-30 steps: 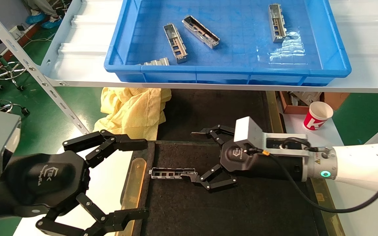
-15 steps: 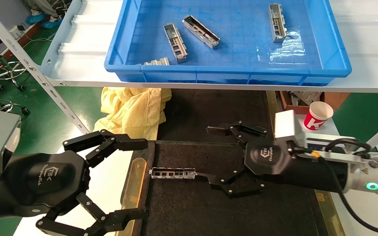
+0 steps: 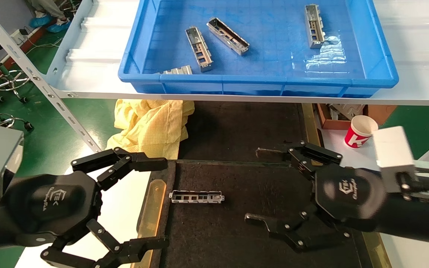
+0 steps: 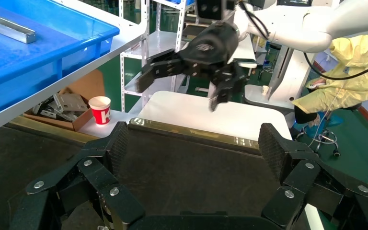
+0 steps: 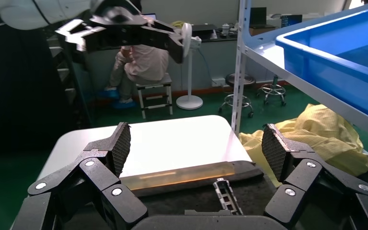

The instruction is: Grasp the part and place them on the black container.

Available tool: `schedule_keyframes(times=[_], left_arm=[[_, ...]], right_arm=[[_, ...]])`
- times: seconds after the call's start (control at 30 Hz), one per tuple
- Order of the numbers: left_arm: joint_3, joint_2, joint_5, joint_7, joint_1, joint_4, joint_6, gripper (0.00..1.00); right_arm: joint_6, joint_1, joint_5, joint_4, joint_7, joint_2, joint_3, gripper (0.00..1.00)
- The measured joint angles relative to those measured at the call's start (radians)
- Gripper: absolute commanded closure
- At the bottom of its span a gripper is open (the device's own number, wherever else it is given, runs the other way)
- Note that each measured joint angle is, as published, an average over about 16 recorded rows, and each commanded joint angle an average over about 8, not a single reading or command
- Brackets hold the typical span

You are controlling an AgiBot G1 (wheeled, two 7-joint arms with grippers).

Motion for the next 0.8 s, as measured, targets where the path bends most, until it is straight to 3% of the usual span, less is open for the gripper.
schedule_keyframes(times=[0.4,0.8], left_arm=[[0.0,0.0,0.0,0.0,0.0,0.0,0.0,0.0],[0.0,0.0,0.0,0.0,0.0,0.0,0.0,0.0]], right_arm=[[-0.015,-0.094,0.031,0.192,0.121,0.11,0.122,0.0],[-0.017,-0.109,0.038,0.22,0.137,0.127,0.141,0.0]])
